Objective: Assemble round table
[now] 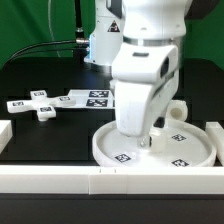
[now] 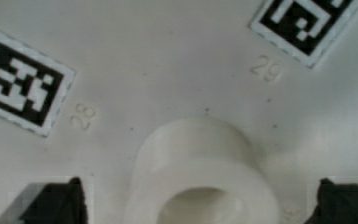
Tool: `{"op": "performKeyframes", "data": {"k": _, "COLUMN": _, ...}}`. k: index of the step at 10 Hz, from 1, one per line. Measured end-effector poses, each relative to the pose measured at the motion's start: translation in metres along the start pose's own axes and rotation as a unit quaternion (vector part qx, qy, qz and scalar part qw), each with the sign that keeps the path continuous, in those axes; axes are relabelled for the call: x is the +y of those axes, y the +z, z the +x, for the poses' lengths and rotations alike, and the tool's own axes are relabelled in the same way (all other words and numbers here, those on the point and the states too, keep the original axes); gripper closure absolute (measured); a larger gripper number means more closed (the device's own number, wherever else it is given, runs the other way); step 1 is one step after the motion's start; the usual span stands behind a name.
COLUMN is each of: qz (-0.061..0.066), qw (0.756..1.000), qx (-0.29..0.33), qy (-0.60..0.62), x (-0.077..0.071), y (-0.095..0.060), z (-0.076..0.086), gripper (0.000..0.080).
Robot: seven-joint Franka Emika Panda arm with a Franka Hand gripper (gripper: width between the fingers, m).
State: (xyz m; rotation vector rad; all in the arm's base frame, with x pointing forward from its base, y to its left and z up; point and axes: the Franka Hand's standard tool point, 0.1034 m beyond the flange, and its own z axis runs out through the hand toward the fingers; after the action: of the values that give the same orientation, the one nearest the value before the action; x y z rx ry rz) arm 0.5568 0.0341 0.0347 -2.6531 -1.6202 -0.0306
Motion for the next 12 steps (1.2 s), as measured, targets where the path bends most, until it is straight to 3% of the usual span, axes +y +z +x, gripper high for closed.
{"op": "performKeyframes", "data": {"k": 4, "qz": -0.016, "qw": 0.991, "qx": -0.001, "qy": 0.135, "x": -0.042, "y": -0.042, "z": -0.008, "gripper": 0.0151}}
{"op": "performKeyframes", "data": {"k": 6, "qz": -0.022, "qw": 0.987, "qx": 0.006, "qy": 0.158, "x": -0.064, "y": -0.04, "z": -0.007, "gripper": 0.0151}}
{"op": "performKeyframes", "data": {"k": 9, "qz": -0.02, "qw": 0.983, "qx": 0.006, "qy": 0.181, "x": -0.063, "y": -0.04, "z": -0.007, "gripper": 0.0151}}
{"op": "performKeyframes", "data": {"k": 11, "qz": -0.019, "qw": 0.947, "qx": 0.018, "qy": 0.32, "x": -0.068, "y": -0.038, "z": -0.011, "gripper": 0.0151}}
{"op": "performKeyframes", "data": {"k": 12, "qz": -0.011, "qw": 0.915, "qx": 0.018, "qy": 0.403, "x": -0.074, "y": -0.035, "z": -0.011, "gripper": 0.0151}}
